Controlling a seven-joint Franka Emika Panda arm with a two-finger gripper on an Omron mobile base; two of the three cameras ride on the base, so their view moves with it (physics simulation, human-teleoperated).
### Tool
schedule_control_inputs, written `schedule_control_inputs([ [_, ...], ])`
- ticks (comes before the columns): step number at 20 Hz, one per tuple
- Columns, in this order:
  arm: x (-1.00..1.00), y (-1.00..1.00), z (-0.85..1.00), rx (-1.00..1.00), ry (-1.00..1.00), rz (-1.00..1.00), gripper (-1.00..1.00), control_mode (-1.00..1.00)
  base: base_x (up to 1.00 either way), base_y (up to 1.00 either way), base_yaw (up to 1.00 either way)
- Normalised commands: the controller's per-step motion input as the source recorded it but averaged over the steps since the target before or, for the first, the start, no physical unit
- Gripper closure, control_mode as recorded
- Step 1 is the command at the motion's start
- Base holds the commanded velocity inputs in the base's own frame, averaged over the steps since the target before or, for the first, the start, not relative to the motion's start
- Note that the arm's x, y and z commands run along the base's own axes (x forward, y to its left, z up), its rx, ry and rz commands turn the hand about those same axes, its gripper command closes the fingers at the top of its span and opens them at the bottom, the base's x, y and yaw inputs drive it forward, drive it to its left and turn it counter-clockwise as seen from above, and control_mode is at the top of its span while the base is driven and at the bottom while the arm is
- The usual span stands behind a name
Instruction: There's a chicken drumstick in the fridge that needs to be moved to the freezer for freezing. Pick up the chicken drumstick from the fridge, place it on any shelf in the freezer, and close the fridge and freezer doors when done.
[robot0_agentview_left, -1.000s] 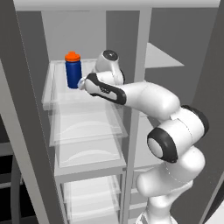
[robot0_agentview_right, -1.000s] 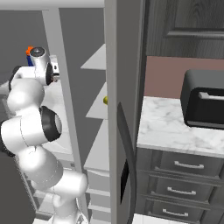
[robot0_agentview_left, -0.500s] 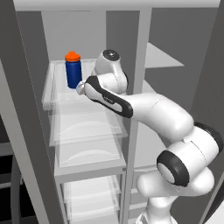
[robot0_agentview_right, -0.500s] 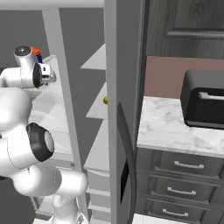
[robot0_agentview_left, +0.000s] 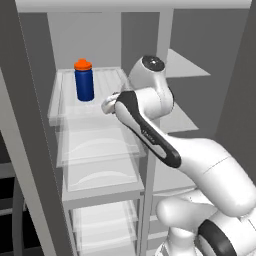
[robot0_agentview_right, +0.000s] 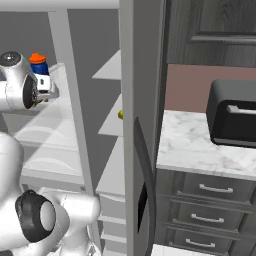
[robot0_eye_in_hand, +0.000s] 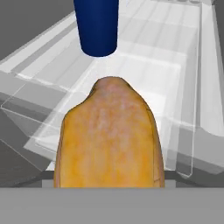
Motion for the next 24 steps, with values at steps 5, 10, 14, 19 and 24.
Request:
schedule_control_inputs([
  [5,-0.97,-0.51,0.43,-0.03,-0.04,-0.08,1.00,-1.00,0.00,0.00,0.00],
  [10,-0.82,-0.57,0.44,-0.03,-0.01,-0.11,1.00,-1.00,0.00,0.00,0.00],
  [14,-0.55,-0.80,0.39,0.00,0.00,-0.13,1.00,-1.00,0.00,0.00,0.00],
  [19,-0.31,-0.90,0.35,0.00,0.00,-0.10,1.00,-1.00,0.00,0.00,0.00],
  [24,-0.02,-0.87,0.25,0.00,-0.01,-0.11,1.00,-1.00,0.00,0.00,0.00],
])
